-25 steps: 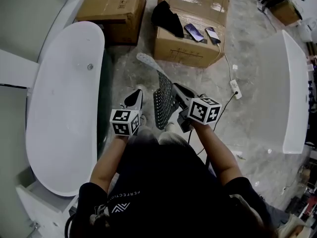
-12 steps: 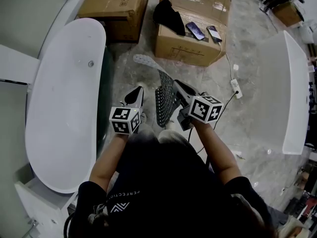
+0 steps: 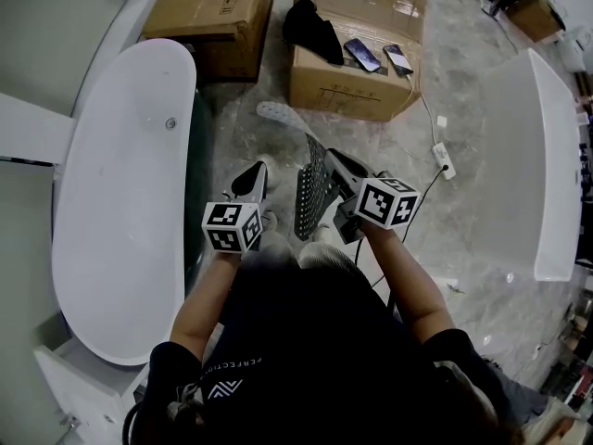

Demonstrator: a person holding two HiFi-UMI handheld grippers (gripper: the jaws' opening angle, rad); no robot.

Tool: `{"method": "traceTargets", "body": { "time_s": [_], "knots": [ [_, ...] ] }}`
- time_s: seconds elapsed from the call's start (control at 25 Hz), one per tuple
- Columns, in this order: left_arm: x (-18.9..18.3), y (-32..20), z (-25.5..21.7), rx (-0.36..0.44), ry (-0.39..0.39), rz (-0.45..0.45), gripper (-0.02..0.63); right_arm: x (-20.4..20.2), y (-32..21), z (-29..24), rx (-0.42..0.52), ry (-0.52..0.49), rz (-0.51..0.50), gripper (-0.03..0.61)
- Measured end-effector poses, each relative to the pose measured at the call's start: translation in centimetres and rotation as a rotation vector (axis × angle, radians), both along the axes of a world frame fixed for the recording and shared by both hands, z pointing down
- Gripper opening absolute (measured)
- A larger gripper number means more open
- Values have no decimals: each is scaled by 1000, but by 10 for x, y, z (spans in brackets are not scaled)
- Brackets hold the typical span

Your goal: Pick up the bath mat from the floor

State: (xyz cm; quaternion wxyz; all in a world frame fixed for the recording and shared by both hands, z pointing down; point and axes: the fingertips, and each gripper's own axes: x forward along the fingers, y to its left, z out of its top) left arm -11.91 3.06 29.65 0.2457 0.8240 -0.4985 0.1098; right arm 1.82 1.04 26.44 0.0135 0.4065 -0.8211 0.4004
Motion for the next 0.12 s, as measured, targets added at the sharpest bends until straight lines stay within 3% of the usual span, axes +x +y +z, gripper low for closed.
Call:
{"method": "traceTargets", "body": {
  "time_s": [0.12],
  "knots": [
    [3,2,1,-1,3,2,6,4,2,1,-6,-9,10,11]
  ]
}}
